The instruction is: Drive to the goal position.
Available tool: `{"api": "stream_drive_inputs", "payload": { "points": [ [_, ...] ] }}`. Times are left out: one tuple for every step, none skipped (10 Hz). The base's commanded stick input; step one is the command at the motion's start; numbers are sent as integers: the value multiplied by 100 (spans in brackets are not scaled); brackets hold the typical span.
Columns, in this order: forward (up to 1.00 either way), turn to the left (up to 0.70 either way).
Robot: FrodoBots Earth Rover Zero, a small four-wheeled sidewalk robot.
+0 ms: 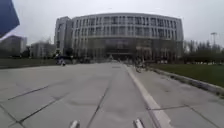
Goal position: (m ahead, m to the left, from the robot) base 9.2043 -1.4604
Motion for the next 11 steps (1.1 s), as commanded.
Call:
{"api": "stream_drive_inputs", "payload": {
  "points": [
    [100, 3],
    [100, 3],
    [100, 3],
    [100, 3],
    [100, 3],
    [100, 3],
    [100, 3],
    [100, 3],
    [100, 3],
    [100, 3],
    [100, 3]
  ]
}}
